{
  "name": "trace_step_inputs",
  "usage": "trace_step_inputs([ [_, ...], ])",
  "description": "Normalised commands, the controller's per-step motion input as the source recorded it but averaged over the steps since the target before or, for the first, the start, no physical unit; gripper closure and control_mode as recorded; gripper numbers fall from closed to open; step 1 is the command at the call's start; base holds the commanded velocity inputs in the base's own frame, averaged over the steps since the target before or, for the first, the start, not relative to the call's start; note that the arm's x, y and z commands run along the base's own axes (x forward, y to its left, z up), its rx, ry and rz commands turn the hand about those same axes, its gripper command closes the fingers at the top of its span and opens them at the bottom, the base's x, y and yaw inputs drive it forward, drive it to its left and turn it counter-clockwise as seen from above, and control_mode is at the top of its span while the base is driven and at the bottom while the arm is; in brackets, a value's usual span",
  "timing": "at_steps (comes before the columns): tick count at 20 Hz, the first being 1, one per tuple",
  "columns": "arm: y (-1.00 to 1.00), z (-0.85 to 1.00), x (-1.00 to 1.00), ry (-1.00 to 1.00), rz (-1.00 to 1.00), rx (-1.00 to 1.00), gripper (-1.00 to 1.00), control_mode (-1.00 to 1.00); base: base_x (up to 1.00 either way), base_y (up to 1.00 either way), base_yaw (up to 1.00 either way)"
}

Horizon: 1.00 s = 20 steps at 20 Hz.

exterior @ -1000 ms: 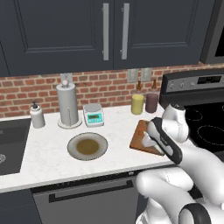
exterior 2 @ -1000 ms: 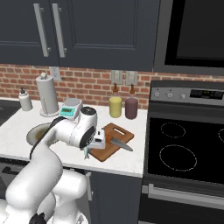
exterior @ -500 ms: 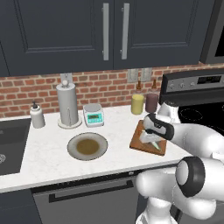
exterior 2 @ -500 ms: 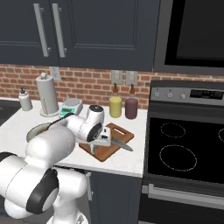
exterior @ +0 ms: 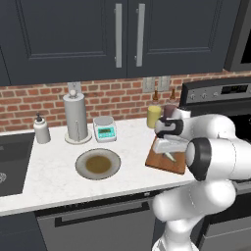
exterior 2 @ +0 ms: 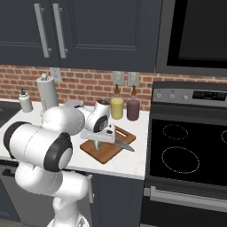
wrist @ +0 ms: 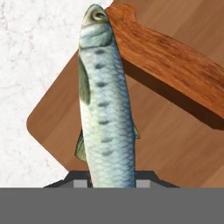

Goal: Pick up the knife from the drawer and place it on the cutting board. Then place the meat from the plate to the cutting board.

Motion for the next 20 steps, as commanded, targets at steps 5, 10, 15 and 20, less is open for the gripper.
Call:
trace_step_inputs([
  [5,0.0,-0.18,0.14,0.06,0.0,0.0,1.0,-1.0,0.0,0.0,0.0],
  [10,0.0,-0.24,0.01,0.05,0.0,0.0,1.0,-1.0,0.0,0.0,0.0],
  [15,0.0,-0.28,-0.16,0.01,0.0,0.0,1.0,-1.0,0.0,0.0,0.0],
  [20,0.0,-0.25,-0.43,0.0,0.0,0.0,1.0,-1.0,0.0,0.0,0.0],
])
